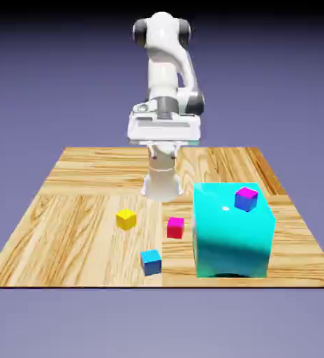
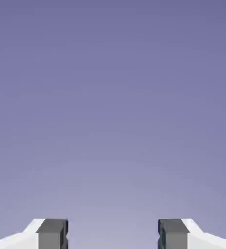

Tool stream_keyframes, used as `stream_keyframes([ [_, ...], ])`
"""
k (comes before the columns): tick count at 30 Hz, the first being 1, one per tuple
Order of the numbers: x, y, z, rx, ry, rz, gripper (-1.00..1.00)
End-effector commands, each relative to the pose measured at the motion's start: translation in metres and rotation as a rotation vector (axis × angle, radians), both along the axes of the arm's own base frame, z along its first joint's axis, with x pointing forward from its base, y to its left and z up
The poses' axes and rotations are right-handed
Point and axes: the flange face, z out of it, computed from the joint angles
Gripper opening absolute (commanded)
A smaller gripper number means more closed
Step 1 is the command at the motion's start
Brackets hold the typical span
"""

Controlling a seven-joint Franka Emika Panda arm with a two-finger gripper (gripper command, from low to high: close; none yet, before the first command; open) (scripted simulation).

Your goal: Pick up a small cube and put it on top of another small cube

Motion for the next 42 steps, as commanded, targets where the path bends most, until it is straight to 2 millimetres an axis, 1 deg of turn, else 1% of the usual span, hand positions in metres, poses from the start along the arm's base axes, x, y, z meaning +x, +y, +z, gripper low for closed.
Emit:
stream_keyframes([
  [1,0.008,-0.007,-0.008,0.036,0.051,-0.035,0.00],
  [6,0.042,-0.038,-0.054,0.211,0.302,-0.212,0.00],
  [12,0.071,-0.070,-0.115,0.411,0.590,-0.421,0.00],
  [19,0.090,-0.100,-0.187,0.631,0.898,-0.654,0.00],
  [27,0.103,-0.126,-0.264,0.865,1.205,-0.889,0.00],
  [30,0.106,-0.134,-0.291,0.946,1.309,-0.965,0.00],
  [31,0.107,-0.136,-0.297,0.963,1.330,-0.979,0.00],
  [32,0.107,-0.136,-0.297,0.963,1.330,-0.979,0.00],
  [34,0.099,-0.107,-0.342,0.963,1.330,-0.978,0.00],
  [35,0.096,-0.101,-0.351,0.963,1.330,-0.979,0.00],
  [36,0.096,-0.101,-0.351,0.963,1.330,-0.979,-1.00],
  [37,0.096,-0.101,-0.351,0.963,1.330,-0.979,-1.00],
  [39,0.106,-0.130,-0.306,0.963,1.330,-0.978,-1.00],
  [40,0.100,-0.141,-0.294,0.951,1.334,-0.970,-1.00],
  [42,0.075,-0.157,-0.285,0.910,1.350,-0.936,-1.00],
])
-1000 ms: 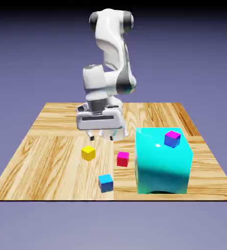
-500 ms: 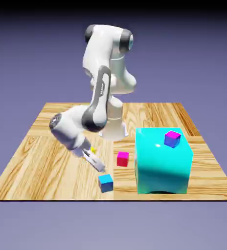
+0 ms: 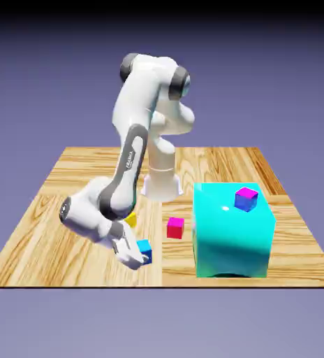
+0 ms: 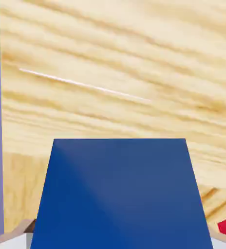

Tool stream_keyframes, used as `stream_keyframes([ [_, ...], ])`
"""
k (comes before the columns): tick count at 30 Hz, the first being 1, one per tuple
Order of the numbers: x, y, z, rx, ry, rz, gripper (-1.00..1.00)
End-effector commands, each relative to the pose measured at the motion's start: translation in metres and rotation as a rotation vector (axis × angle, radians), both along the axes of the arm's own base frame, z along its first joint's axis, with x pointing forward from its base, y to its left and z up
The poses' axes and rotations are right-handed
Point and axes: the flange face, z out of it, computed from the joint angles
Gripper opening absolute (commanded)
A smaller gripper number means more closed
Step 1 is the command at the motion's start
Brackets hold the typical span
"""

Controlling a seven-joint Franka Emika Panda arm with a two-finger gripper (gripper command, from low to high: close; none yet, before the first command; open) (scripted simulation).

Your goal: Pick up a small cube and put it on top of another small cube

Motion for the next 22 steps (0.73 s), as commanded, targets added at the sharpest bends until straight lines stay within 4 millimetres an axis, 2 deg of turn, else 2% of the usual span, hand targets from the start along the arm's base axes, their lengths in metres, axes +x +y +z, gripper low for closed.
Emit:
stream_keyframes([
  [1,-0.013,-0.007,0.004,-0.003,0.002,0.027,-1.00],
  [6,-0.079,-0.036,0.024,-0.004,0.002,0.162,-1.00],
  [12,-0.159,-0.056,0.043,0.004,0.001,0.341,-1.00],
  [14,-0.167,-0.057,0.044,0.005,0.001,0.359,-1.00],
  [18,-0.191,-0.030,-0.009,0.005,0.001,0.359,-1.00],
  [19,-0.191,-0.030,-0.010,0.005,0.001,0.359,-1.00],
  [20,-0.191,-0.030,-0.010,0.005,0.001,0.359,1.00],
  [21,-0.191,-0.030,-0.010,0.005,0.001,0.359,1.00],
  [22,-0.184,-0.036,0.003,0.006,0.000,0.359,1.00],
])
